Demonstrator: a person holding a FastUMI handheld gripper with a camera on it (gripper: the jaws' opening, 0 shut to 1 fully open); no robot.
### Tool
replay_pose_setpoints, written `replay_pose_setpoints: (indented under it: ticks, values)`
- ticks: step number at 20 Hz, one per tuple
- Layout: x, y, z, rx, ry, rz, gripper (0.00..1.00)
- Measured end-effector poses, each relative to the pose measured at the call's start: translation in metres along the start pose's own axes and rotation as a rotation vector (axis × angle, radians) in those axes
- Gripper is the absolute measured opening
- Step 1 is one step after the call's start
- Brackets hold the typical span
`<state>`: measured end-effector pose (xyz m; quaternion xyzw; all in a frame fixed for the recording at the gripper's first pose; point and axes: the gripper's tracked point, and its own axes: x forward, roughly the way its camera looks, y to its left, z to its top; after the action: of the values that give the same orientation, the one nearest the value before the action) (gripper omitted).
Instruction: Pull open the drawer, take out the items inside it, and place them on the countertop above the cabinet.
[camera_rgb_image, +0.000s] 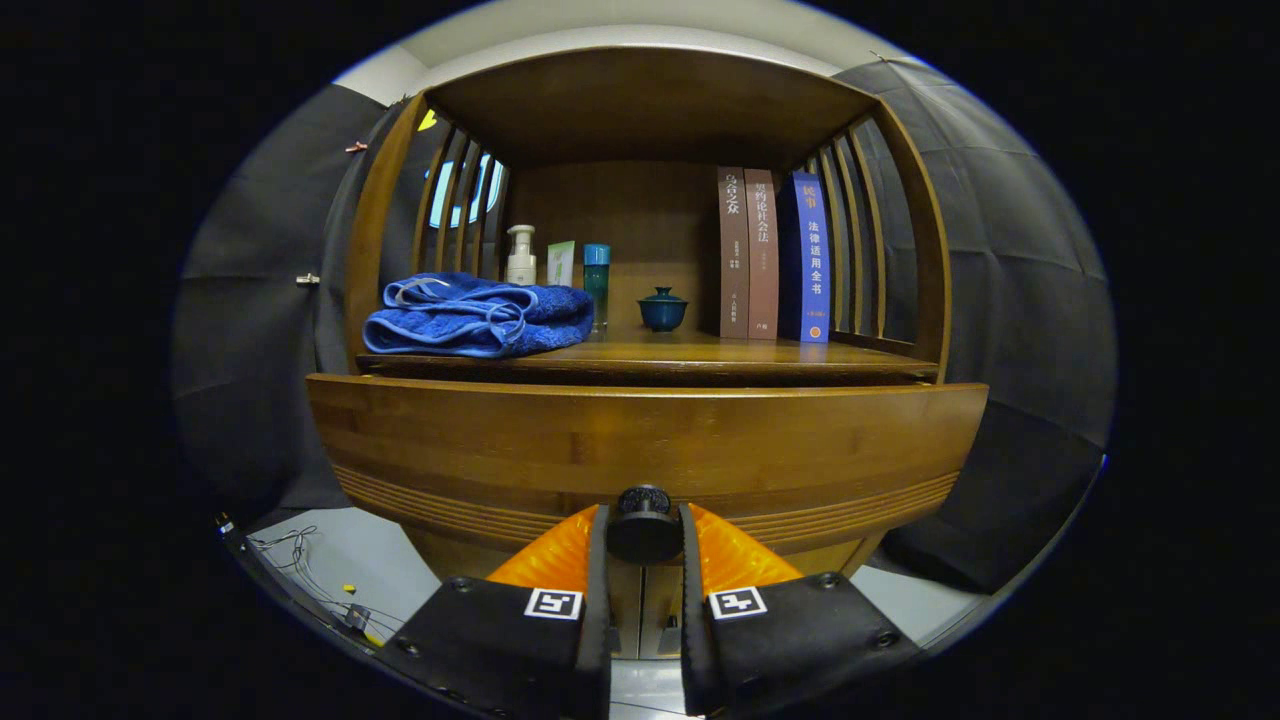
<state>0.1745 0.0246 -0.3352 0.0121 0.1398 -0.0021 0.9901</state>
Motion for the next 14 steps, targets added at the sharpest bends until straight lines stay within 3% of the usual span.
replay_pose_setpoints:
  ticks: [8, 14]
  values:
    - [-0.067, -0.005, -0.012, 0.019, 0.008, 0.014, 0.31]
    - [-0.093, -0.005, -0.021, 0.006, 0.016, 0.022, 0.31]
